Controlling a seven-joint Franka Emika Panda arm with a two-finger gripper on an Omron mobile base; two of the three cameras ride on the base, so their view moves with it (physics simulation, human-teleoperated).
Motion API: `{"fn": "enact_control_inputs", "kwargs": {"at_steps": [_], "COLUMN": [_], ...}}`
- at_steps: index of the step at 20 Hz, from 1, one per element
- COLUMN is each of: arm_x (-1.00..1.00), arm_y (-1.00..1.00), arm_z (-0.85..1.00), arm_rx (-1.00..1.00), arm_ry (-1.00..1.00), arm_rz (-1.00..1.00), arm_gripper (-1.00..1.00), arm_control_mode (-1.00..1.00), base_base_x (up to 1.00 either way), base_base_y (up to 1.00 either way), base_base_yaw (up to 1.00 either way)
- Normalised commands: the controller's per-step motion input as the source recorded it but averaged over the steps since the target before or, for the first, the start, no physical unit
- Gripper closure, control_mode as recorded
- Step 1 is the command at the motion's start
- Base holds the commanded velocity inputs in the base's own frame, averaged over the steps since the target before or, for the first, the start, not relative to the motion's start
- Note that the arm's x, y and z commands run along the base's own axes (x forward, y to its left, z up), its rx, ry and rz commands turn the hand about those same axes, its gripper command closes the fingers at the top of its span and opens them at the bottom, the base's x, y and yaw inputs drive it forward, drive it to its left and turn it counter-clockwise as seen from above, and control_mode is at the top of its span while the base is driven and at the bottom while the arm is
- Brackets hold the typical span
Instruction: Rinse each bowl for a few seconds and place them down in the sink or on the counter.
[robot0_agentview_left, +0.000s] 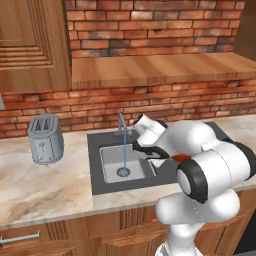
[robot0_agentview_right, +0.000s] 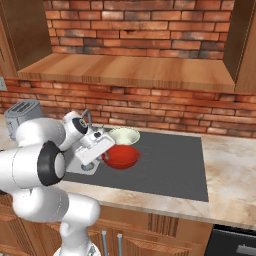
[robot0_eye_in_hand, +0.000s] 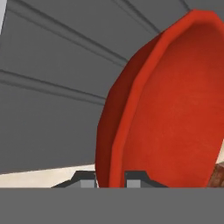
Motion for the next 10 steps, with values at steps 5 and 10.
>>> {"fn": "enact_control_inputs", "kwargs": {"at_steps": [5,10], "arm_x": [0.0,0.02], "arm_y": [-0.31,-0.2], "arm_z": [-0.02,-0.11], "arm_rx": [0.02,0.03], "arm_ry": [0.0,0.0], "arm_rz": [0.11,0.11], "arm_gripper": [1.0,1.0], "arm_control_mode": [-1.0,-1.0], "base_base_x": [0.0,0.0], "base_base_y": [0.0,0.0], "base_base_yaw": [0.0,0.0]}}
